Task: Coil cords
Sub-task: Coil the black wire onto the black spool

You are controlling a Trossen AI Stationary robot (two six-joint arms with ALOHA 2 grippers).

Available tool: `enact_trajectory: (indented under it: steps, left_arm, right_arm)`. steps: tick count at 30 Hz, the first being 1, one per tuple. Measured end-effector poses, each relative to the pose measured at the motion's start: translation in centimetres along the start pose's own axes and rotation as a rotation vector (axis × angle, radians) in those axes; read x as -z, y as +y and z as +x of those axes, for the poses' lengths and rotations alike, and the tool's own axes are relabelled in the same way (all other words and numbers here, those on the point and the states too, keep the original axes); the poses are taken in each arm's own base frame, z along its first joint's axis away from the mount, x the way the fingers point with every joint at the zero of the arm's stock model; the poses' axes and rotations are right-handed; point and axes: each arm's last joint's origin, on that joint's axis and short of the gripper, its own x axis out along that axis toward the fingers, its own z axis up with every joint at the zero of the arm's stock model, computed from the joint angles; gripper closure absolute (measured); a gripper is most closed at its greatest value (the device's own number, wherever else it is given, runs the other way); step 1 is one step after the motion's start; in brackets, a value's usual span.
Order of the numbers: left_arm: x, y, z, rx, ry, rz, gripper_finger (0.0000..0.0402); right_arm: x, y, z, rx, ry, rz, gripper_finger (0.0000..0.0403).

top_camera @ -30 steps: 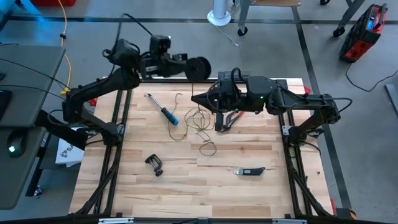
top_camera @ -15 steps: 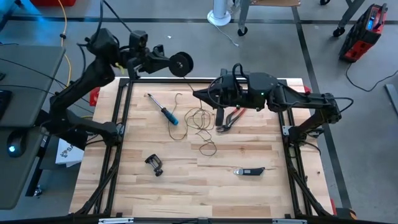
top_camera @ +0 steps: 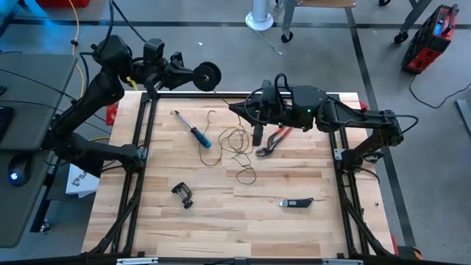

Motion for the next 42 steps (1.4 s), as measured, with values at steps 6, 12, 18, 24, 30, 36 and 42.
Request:
enact_trajectory:
  steps: [6,12,18,24,30,36,42]
  left_arm:
    - [-0.3,-0.4,-0.2,0.003,-0.030,0.065,0.0401]
    - [-0.4,-0.4,-0.3,0.005,-0.033,0.149,0.0401]
    - [-0.4,-0.6,-0.2,0.024,-0.029,0.158,0.0401]
    - [-0.4,-1.2,0.1,0.067,-0.048,0.170,0.0401]
    - [-0.3,-1.4,0.2,0.077,-0.045,0.167,0.0401]
    - [-0.3,-1.4,0.2,0.077,-0.044,0.166,0.0401]
    - [-0.3,-1.4,0.2,0.078,-0.043,0.167,0.0401]
  right_arm:
    - [0.8,-0.9,0.1,0.014,0.088,0.018,0.0327]
    - [2.0,-2.0,0.2,0.084,0.201,0.036,0.0254]
    - [3.6,-2.1,2.1,0.096,0.247,-0.038,0.0236]
    - [5.8,-2.4,5.5,0.102,0.229,-0.101,0.0236]
    - [7.7,-4.0,8.6,0.113,0.178,-0.039,0.0235]
    - [8.4,-5.2,10.0,0.066,0.145,0.045,0.0235]
    - [8.7,-6.1,10.5,0.003,0.135,0.093,0.0235]
